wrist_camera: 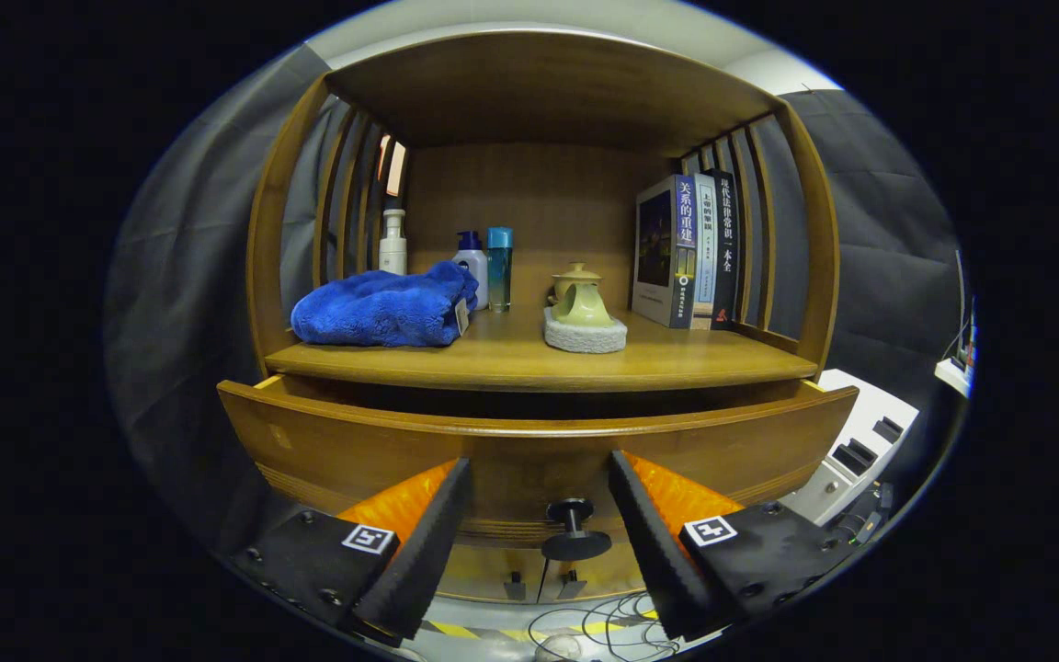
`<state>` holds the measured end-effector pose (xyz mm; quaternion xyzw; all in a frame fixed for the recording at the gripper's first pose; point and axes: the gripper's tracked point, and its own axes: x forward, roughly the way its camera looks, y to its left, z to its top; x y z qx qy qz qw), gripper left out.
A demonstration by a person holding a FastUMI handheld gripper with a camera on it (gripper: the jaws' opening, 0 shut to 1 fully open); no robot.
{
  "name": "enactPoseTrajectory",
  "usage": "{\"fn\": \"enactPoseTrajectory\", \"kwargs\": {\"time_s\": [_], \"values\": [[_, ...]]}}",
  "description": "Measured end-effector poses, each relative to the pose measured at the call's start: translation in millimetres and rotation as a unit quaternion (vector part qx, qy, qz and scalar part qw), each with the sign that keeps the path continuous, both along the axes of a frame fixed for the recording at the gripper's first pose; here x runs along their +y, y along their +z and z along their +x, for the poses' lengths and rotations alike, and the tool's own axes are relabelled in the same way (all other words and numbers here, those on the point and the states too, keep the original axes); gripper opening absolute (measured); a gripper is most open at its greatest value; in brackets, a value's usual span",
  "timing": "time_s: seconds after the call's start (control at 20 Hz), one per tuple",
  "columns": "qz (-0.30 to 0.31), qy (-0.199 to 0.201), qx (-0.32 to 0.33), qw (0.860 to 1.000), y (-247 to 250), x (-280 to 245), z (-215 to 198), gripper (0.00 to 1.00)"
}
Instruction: Pull open the drawer, take out the items inside it, and place them on the countertop above the cabinet.
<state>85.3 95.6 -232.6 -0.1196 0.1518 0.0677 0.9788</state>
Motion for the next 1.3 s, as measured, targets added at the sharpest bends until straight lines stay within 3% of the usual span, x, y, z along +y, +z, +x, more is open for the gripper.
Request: {"fn": "enactPoseTrajectory", "kwargs": {"time_s": [0.45, 0.8, 1.05, 1.3], "values": [[-0.003, -0.001, 0.011, 1.000, -3, 6, 42, 0.99], [-0.007, 0.001, 0.016, 1.000, -2, 2, 40, 0.99], [-0.035, 0.015, -0.018, 0.999, 49, -8, 25, 0.98], [0.035, 0.014, -0.037, 0.999, 120, -19, -2, 0.98]]}}
